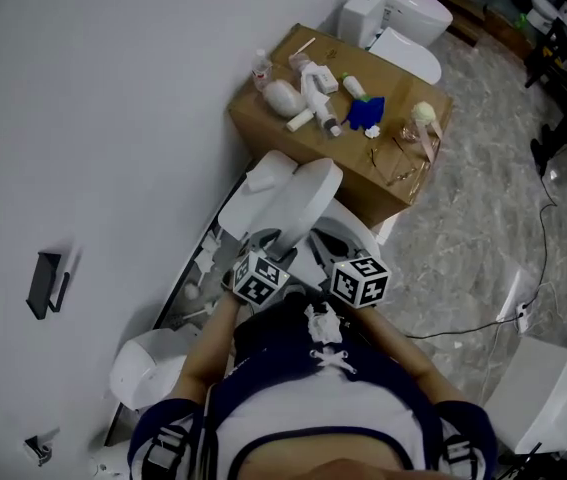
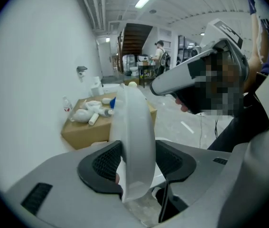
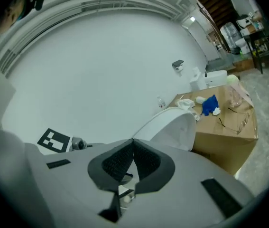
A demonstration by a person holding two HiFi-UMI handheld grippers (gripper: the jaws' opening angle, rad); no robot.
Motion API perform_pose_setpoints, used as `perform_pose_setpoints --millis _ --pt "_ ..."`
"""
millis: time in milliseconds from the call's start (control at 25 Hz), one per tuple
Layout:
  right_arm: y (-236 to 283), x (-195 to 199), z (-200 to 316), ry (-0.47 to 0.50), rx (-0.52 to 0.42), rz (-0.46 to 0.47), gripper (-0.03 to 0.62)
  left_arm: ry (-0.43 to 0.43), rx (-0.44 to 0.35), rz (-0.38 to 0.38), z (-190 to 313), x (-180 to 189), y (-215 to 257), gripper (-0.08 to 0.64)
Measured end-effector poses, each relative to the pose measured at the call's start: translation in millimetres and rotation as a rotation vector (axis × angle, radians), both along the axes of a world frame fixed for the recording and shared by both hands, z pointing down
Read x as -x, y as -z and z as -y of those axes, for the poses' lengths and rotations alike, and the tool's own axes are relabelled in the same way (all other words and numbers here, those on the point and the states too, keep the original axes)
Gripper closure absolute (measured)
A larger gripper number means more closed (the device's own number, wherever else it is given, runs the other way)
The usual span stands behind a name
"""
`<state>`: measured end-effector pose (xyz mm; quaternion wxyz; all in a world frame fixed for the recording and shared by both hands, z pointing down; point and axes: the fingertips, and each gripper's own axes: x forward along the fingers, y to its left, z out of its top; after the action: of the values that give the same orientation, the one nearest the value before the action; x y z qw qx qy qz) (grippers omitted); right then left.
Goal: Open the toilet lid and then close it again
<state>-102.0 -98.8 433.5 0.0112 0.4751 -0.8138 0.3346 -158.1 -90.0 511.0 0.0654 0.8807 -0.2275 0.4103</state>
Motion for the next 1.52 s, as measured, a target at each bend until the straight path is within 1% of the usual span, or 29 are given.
perform_pose_setpoints --millis 200,320,480,720,920,1120,1360,1520 --pt "1 21 4 0.095 -0.047 -0.077 0.584 -0.003 0.017 -0.051 13 12 8 0.330" --pt "2 27 9 0.120 -0.065 -0.132 0.584 -0.007 0.029 -0.078 24 20 11 0.330" --pt "4 36 14 0.155 -0.092 -0.180 0.584 0.001 0.046 -0.106 39 33 21 0.331" --pt "17 61 15 0.261 -0.171 -0.268 0.584 0.022 0.058 -0.140 57 49 29 0.334" --pt "18 75 15 0.313 -0.197 -0.294 0.584 0.051 0.058 -0.156 76 66 35 0.341" --pt "16 77 18 0.314 -0.186 -0.297 0.584 0.095 0.071 -0.173 98 87 42 0.347" --pt "14 78 21 0.302 -0.173 -0.291 0.584 0.159 0.034 -0.130 122 109 45 0.353" --pt "14 80 21 0.306 -0.173 -0.298 0.584 0.202 0.018 -0.128 135 121 48 0.354"
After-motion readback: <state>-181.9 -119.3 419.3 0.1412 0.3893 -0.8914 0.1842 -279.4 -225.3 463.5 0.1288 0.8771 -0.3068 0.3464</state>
